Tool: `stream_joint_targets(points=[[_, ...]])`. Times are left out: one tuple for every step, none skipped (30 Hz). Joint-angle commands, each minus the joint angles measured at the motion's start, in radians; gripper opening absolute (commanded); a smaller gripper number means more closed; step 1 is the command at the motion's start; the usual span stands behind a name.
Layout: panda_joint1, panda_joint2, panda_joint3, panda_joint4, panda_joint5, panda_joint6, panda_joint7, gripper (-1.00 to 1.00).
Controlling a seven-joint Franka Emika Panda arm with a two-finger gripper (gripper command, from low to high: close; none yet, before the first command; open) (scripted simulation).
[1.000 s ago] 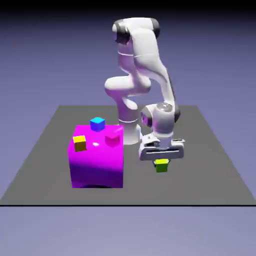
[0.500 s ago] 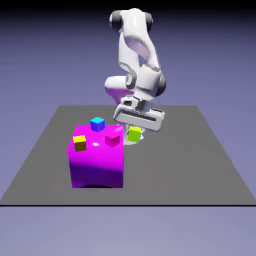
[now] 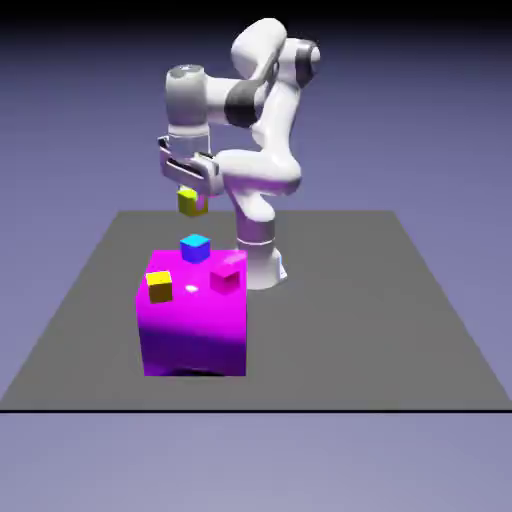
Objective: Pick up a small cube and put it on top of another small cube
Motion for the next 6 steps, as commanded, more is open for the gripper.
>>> stream_joint_targets(points=[[-0.001,0.014,-0.002,-0.03,-0.005,0.043,0.002,-1.0],[-0.001,0.026,-0.003,-0.056,-0.006,0.082,0.002,-1.0],[-0.001,0.026,-0.003,-0.056,-0.006,0.082,0.002,1.0],[-0.001,0.026,-0.003,-0.056,-0.006,0.082,0.002,1.0],[-0.001,0.012,-0.001,-0.027,-0.005,0.039,0.002,1.0],[0.0,-0.001,0.0,0.003,-0.003,-0.005,0.001,1.0]])
